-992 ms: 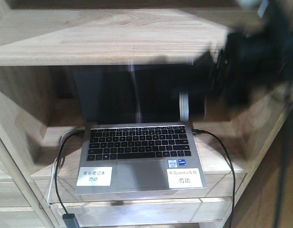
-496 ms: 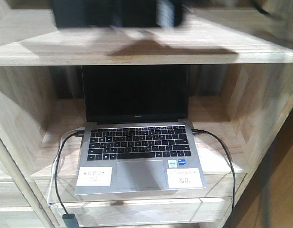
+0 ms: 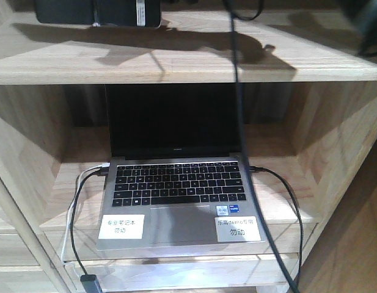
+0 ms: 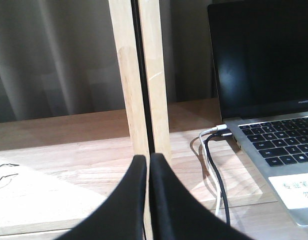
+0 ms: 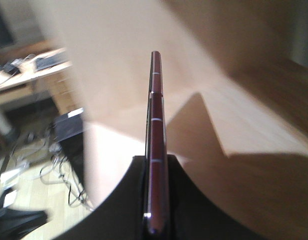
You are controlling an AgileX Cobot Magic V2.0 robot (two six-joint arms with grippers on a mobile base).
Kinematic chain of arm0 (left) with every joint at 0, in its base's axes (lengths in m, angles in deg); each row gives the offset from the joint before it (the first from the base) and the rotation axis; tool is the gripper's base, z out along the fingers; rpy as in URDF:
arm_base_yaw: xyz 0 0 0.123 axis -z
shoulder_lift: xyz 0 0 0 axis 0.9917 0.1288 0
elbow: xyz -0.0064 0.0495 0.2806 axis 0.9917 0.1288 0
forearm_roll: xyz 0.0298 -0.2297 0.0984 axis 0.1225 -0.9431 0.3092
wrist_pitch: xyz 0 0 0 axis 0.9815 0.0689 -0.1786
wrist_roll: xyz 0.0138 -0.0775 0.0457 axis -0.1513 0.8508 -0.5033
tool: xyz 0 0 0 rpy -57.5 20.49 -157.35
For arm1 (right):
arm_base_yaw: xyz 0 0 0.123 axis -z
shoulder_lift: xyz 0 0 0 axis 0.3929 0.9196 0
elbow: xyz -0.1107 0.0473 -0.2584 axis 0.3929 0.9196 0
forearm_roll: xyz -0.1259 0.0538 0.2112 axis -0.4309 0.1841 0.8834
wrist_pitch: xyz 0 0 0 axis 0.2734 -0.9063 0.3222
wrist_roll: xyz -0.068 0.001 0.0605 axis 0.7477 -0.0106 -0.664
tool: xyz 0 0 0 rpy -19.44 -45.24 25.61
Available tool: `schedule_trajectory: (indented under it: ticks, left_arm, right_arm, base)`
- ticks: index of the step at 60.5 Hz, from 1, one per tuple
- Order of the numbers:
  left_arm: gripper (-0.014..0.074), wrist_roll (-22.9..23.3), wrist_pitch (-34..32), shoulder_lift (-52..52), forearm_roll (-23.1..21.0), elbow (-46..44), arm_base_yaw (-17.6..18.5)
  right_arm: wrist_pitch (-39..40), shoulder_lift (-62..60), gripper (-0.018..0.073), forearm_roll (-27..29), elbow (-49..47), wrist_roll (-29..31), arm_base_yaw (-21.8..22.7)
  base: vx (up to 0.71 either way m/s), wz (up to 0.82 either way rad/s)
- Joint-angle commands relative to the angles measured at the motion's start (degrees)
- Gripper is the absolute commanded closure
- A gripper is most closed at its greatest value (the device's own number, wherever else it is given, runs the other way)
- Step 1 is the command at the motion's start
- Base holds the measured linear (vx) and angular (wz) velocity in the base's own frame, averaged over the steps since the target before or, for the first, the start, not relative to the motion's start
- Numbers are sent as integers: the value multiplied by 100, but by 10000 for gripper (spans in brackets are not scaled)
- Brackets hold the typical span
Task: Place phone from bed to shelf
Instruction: 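Lower the phone onto the upper shelf and open the right gripper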
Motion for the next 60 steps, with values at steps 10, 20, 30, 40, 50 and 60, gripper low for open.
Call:
schedule_trajectory:
  ticks: [10, 20, 30, 40, 50, 60]
  left_arm:
    - [596, 22, -419, -60, -26, -146, 12]
    - [596, 22, -419, -60, -26, -146, 12]
    - [596, 22, -419, -60, -26, -146, 12]
    - [596, 22, -419, -60, -26, -146, 12]
    - [596, 22, -419, -60, -26, -146, 12]
    - [596, 22, -419, -60, -26, -146, 12]
  right_arm:
    - [492, 0, 560, 404, -233, -1, 23]
    - [636, 93, 559, 340, -227, -6, 23]
    - [829, 102, 526, 114, -227, -228, 23]
    - [916, 102, 422, -158, -227, -277, 23]
    - [1015, 102, 222, -311, -227, -277, 23]
    - [1306, 102, -18, -523, -227, -408, 23]
  base:
    - [0, 0]
    - [0, 0]
    - [0, 0]
    - [0, 0]
    - [0, 0]
    - [0, 0]
